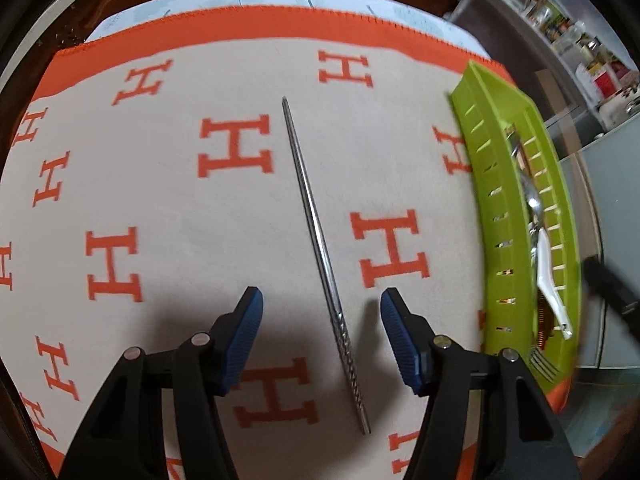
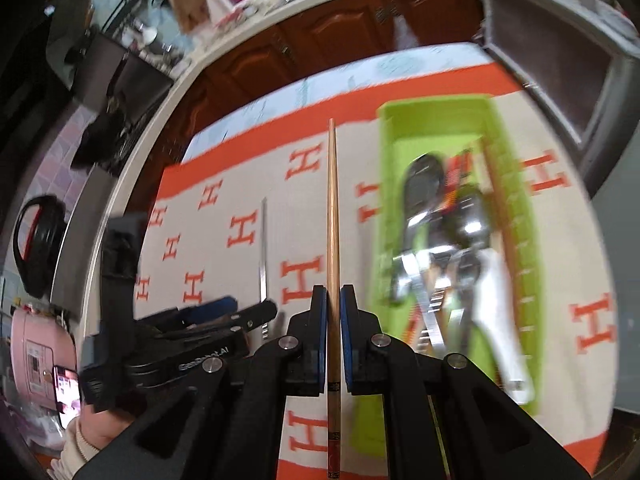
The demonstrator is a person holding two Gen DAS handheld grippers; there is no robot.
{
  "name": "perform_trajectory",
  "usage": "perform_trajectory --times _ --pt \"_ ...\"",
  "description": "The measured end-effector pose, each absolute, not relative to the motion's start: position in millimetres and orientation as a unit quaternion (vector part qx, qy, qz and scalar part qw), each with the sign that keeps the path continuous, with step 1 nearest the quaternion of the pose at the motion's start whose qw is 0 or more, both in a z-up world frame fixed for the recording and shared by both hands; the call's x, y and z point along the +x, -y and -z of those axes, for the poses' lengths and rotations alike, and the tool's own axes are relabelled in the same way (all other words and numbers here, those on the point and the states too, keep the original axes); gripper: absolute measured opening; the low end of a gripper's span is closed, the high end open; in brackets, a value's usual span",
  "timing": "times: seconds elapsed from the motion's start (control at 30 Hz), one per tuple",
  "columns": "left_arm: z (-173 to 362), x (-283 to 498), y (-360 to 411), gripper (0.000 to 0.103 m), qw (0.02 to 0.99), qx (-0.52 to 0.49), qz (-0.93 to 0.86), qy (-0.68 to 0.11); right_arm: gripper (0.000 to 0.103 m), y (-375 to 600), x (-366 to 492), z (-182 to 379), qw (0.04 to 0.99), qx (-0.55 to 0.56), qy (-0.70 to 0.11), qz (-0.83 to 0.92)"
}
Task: Organize utensils
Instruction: 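Grasp the last wooden chopstick with the right tool while the left grasps the steel chopstick, then lay the wooden chopstick in the tray with the right tool while the left lays the steel chopstick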
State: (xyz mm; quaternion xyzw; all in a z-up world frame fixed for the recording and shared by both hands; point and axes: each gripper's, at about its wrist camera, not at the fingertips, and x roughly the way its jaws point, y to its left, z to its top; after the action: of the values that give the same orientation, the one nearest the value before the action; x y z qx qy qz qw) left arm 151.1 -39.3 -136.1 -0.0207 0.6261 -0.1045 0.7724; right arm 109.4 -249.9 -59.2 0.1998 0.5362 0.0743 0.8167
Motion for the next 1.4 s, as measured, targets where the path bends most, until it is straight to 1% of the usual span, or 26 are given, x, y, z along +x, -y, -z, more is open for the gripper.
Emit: perform_trajectory --times 0.17,0.2,0.23,0.27,0.33,0.47,0.73,0.83,0.9,0.97,1.17,1.4 --pt "138.3 151.2 51.4 0.059 0.778 0.003 0.092 -0.621 0.006 296.6 98.0 37.7 0.832 0.195 -0.518 -0.035" --pt "138.3 151.9 53.4 0.05 0.781 0.008 0.086 -0.618 0.006 303.9 98.3 37.3 0.832 0.194 -0.518 -0.03" --pt "138.8 153.3 56.6 0.034 0.785 0.018 0.077 -0.615 0.006 311.4 100.5 37.6 0.831 0.19 -0.522 -0.022" --pt "138.3 153.7 59.1 0.027 0.789 0.031 0.065 -0.61 0.006 317.0 102.2 39.2 0.83 0.185 -0.525 -0.017" --pt "138.0 155.8 57.5 0.006 0.79 0.026 0.061 -0.609 0.006 325.7 108.6 45.1 0.827 0.179 -0.533 -0.009" --pt "137.9 158.8 50.9 0.003 0.789 -0.002 0.065 -0.611 0.006 337.1 116.5 61.9 0.819 0.169 -0.548 0.005" --pt "139.4 156.6 35.4 0.003 0.783 -0.047 0.072 -0.616 0.008 322.1 124.3 87.1 0.812 0.145 -0.566 0.0" --pt "140.8 150.7 30.0 0.003 0.781 -0.051 0.074 -0.618 0.016 317.6 123.6 88.9 0.81 0.14 -0.57 -0.004" --pt "140.6 149.0 29.2 0.003 0.78 -0.056 0.077 -0.619 0.024 317.7 119.7 87.2 0.811 0.15 -0.566 -0.01" --pt "136.2 142.0 18.2 0.003 0.778 -0.06 0.081 -0.62 0.024 318.6 117.6 85.7 0.809 0.16 -0.565 -0.013" --pt "123.5 134.3 21.7 0.003 0.776 -0.069 0.101 -0.619 0.025 323.7 105.1 81.4 0.808 0.173 -0.563 0.0" --pt "88.1 122.9 38.8 0.003 0.766 -0.106 0.157 -0.614 0.025 338.3 75.8 72.9 0.811 0.208 -0.547 0.0"
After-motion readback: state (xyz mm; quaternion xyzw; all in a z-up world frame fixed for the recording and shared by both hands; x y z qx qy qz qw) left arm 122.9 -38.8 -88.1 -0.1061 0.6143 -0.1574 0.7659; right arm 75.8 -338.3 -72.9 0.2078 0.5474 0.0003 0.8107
